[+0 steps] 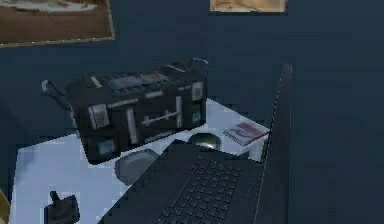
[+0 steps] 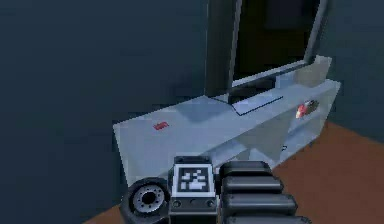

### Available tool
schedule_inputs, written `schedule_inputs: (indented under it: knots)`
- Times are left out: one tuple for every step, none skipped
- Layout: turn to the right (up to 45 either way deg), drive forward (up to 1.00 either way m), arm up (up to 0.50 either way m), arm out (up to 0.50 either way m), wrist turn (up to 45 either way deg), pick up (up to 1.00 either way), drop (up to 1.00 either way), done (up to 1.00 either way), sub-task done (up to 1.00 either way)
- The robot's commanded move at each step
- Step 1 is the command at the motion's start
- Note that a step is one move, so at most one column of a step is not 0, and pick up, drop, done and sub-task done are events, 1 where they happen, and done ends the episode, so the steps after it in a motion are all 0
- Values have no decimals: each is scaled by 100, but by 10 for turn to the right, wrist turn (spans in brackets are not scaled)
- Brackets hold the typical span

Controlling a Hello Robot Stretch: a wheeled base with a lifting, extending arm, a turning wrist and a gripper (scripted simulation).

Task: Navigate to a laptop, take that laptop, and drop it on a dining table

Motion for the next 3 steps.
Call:
schedule_inputs:
  knots:
    - [-450, 0, 0, 0, 0, 0, 0, 0, 0]
    - [-390, 0, 0, 0, 0, 0, 0, 0, 0]
    - [0, 0, 0, 48, 0, 0, 0, 0, 0]
